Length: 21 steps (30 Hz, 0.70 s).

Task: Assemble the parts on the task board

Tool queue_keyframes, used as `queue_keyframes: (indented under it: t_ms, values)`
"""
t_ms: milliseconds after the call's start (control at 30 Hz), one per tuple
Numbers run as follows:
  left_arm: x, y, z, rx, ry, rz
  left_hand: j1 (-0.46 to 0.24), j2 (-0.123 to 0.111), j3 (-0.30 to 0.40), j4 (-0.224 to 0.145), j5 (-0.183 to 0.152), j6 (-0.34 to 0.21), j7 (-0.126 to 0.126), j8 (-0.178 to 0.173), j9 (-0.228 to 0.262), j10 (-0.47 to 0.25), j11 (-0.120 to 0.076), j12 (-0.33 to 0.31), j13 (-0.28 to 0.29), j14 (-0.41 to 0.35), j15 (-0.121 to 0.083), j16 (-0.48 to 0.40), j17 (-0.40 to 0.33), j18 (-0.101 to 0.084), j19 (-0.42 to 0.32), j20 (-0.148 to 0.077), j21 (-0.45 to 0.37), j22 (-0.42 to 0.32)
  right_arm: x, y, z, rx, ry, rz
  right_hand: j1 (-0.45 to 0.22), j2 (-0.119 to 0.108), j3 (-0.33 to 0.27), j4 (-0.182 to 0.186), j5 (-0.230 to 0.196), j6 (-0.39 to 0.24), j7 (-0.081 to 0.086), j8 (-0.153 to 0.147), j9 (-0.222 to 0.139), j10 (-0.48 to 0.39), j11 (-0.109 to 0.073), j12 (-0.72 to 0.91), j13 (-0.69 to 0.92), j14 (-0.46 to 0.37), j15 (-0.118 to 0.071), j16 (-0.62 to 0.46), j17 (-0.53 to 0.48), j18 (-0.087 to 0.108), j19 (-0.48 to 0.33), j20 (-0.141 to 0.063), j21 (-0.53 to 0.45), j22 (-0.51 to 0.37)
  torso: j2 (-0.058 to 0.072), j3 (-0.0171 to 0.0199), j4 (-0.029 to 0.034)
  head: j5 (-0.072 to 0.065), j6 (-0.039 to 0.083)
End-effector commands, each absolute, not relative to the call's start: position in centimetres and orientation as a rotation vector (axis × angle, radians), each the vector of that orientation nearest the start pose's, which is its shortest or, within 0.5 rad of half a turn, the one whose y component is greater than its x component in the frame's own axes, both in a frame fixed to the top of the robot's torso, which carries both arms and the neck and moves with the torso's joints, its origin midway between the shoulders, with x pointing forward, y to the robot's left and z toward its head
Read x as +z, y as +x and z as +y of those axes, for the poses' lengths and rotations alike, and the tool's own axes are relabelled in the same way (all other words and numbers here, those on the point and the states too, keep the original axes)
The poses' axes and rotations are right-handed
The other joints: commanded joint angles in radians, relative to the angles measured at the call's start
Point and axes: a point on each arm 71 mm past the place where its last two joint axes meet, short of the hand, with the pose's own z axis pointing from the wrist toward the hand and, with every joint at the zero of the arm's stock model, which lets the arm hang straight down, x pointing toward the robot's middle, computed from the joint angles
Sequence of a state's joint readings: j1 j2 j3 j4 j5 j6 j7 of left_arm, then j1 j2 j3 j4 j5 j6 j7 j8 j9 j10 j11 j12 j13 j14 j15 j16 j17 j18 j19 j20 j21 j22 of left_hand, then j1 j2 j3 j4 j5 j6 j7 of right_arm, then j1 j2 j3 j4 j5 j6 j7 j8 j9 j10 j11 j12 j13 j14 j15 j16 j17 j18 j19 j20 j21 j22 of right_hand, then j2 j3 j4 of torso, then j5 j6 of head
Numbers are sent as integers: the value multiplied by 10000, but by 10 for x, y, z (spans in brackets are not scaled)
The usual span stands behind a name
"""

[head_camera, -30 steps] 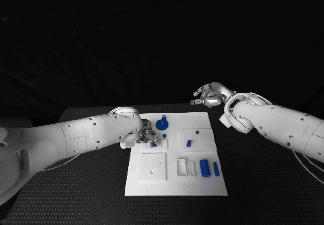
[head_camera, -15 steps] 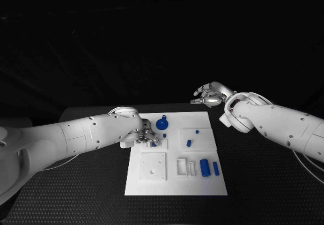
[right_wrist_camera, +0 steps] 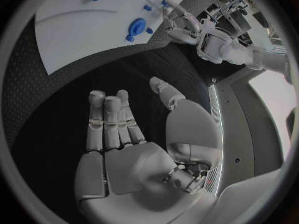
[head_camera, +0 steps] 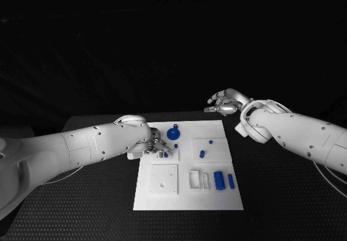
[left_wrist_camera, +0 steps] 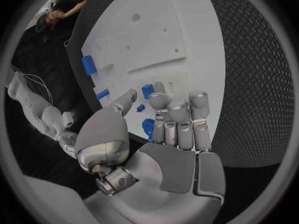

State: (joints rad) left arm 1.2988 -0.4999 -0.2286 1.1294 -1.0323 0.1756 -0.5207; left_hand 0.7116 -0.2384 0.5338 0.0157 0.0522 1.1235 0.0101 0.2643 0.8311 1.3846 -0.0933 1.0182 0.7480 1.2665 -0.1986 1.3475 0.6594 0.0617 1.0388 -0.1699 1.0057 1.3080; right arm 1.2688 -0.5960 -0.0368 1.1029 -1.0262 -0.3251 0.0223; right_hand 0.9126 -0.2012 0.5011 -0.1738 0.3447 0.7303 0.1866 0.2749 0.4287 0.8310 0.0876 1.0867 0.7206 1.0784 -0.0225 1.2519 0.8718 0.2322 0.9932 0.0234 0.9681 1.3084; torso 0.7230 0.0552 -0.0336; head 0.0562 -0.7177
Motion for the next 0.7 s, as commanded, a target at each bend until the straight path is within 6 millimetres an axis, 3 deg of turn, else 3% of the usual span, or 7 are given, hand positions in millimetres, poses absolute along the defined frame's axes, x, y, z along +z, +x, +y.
queue_keyframes:
  t_ms: [33,267,433,567,633,700]
  values:
    - [-256,531,165,-2235,-1093,23922,-54,-45,-61,11,-29,-23,50,-5,19,-16,-47,-13,17,-30,-35,12,21,171,-32,-1028,-48,79,-171,570,-201,7702,2398,16386,-41,26,-20,-15,45,-5,129,20,-15,-56,-6,36,-14,-100,-2,57,-15,296,-31,12,-44,176,-3,2,6,18,29]
    - [-254,526,170,-2639,-1483,24232,7,1,-77,22,-28,-15,42,6,34,-5,-55,3,37,-27,-45,31,34,183,-40,-1032,-44,88,-171,570,-203,7657,2427,16389,-45,27,-21,-12,47,-6,129,20,-16,-57,-6,41,-21,-101,-2,58,-17,296,-32,13,-44,176,-9,2,10,21,48]
    - [-235,527,171,-3419,-1984,24157,61,38,-101,-5,-28,-31,47,0,38,-16,-50,-1,42,-43,-42,27,36,183,-53,-1029,-40,96,-172,571,-206,7582,2471,16380,-46,28,-21,-12,48,-6,129,20,-16,-57,-6,42,-22,-102,-2,58,-17,296,-32,13,-44,176,-15,3,24,22,118]
    - [-214,531,174,-3867,-2176,23876,531,784,-453,-583,-13,-186,117,-78,27,-169,32,-96,31,-216,34,-81,5,141,-260,-971,-76,137,-172,572,-208,7530,2499,16372,-46,30,-21,-11,49,-4,128,21,-16,-57,-6,44,-24,-101,-2,58,-17,296,-32,13,-44,176,-12,-2,30,50,212]
    - [-202,534,177,-3923,-2098,23691,696,1084,-667,-925,273,-257,156,-138,-18,-250,63,-171,1,-289,68,-171,-33,119,-356,-945,-148,119,-172,572,-209,7499,2517,16371,-46,31,-20,-11,49,-3,128,22,-16,-56,-6,45,-25,-101,-2,59,-17,296,-32,13,-44,176,-8,-2,25,73,264]
    - [-193,538,182,-3857,-2085,23593,734,1197,-769,-1090,336,-349,201,-201,-60,-357,106,-269,-43,-385,112,-279,-79,91,-455,-914,-248,84,-172,572,-210,7476,2530,16364,-45,32,-20,-11,49,-3,128,22,-15,-56,-7,46,-26,-101,-2,59,-17,296,-32,13,-44,176,-7,-3,29,70,297]
